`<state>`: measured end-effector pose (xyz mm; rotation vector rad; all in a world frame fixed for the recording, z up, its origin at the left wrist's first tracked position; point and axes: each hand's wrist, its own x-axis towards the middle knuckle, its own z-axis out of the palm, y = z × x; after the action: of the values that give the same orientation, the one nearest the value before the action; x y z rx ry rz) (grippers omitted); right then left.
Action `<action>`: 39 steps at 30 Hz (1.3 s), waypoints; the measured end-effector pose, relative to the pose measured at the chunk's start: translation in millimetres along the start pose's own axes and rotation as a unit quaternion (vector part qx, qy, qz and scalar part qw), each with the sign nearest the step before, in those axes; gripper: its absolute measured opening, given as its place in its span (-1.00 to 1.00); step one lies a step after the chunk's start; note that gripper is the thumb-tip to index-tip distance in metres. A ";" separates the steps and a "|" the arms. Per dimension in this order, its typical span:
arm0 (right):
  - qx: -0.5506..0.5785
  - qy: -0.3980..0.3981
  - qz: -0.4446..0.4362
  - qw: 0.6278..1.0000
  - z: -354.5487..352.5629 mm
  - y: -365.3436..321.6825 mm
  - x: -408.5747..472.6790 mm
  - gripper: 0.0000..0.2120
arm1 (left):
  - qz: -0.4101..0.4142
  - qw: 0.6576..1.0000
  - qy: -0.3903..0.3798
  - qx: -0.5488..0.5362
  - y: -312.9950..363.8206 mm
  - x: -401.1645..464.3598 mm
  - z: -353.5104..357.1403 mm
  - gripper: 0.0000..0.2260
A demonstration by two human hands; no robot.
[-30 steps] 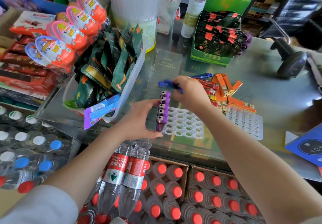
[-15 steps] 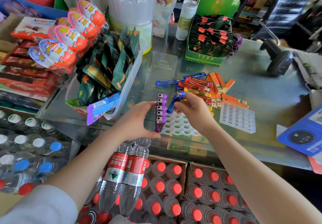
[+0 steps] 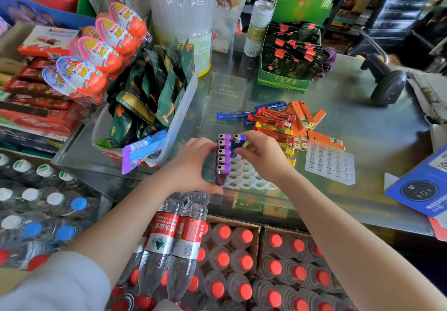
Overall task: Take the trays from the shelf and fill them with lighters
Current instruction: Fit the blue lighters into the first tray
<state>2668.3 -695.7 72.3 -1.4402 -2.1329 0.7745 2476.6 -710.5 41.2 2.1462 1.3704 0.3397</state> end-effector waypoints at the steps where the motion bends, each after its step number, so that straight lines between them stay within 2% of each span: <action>1: -0.017 0.001 -0.009 1.000 0.5 0.3 1.5 -0.90 | -0.001 1.000 0.002 -0.004 -1.2 0.3 0.6 -0.24; 5: -0.033 -0.045 -0.028 0.998 -8.1 -2.0 12.7 -0.77 | 0.015 1.000 0.019 -0.004 -3.7 -0.8 0.0 -0.22; 6: -0.010 -0.073 -0.021 0.997 -14.3 -2.6 16.6 -0.72 | 0.017 1.000 0.024 -0.002 -5.3 -0.3 -0.2 -0.22; 8: 0.106 -0.099 0.013 0.989 -27.0 -4.6 25.6 -0.70 | 0.013 0.999 0.031 -0.006 -8.2 0.5 0.1 -0.22; 10: 0.226 -0.059 0.050 0.971 -33.2 -3.5 36.9 -0.68 | 0.000 1.000 0.027 -0.014 -10.0 0.6 0.7 -0.19; 12: 0.256 -0.018 0.075 0.964 -29.9 0.5 50.4 -0.72 | -0.004 0.999 0.028 -0.019 -11.1 0.9 2.3 -0.14; 14: 0.181 0.017 0.087 0.980 -22.7 4.1 65.0 -0.80 | -0.007 0.999 0.034 -0.026 -11.8 1.3 2.8 -0.13; 16: -0.011 0.020 0.055 0.998 -17.5 10.8 79.9 -0.78 | -0.002 0.999 0.036 -0.029 -12.4 2.3 2.3 -0.15; 18: -0.182 -0.025 0.017 0.983 -12.9 18.9 89.9 -0.75 | 0.008 0.999 0.042 -0.026 -14.4 3.4 3.2 -0.17; 20: -0.292 -0.051 0.001 0.955 -8.5 23.8 95.8 -0.72 | 0.015 0.999 0.046 -0.022 -15.5 3.8 4.0 -0.18; 23: -0.368 -0.043 -0.025 0.928 -0.3 27.1 98.7 -0.75 | 0.016 0.998 0.046 -0.024 -15.8 3.9 4.1 -0.19; 27: -0.414 -0.040 -0.067 0.907 -2.0 26.3 98.6 -0.78 | 0.019 0.999 0.047 -0.021 -14.7 3.1 2.9 -0.18; 29: -0.344 0.000 -0.052 0.938 -11.1 16.7 92.4 -0.77 | 0.017 0.999 0.047 -0.019 -15.0 2.7 3.3 -0.18; 31: -0.173 0.063 0.002 0.983 -23.5 4.3 77.2 -0.77 | 0.011 0.999 0.045 -0.019 -15.5 2.4 4.2 -0.18; 32: -0.080 0.088 0.034 0.992 -28.5 -0.2 66.9 -0.79 | 0.010 0.999 0.047 -0.020 -15.6 2.1 4.6 -0.18; 34: 0.096 0.114 0.090 0.985 -35.4 -5.6 42.3 -0.86 | 0.008 0.999 0.046 -0.020 -14.8 1.2 5.0 -0.19; 36: 0.249 0.119 0.127 0.953 -39.0 -8.1 19.1 -0.84 | 0.002 0.999 0.043 -0.016 -11.8 1.2 4.6 -0.21; 39: 0.340 0.093 0.146 0.924 -35.8 -10.1 -6.2 -0.73 | -0.004 0.999 0.038 -0.012 -7.4 0.7 4.5 -0.21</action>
<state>2686.6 -697.4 105.4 -1.3693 -1.3111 1.2729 2473.5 -709.0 33.2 2.1276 1.4085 0.4378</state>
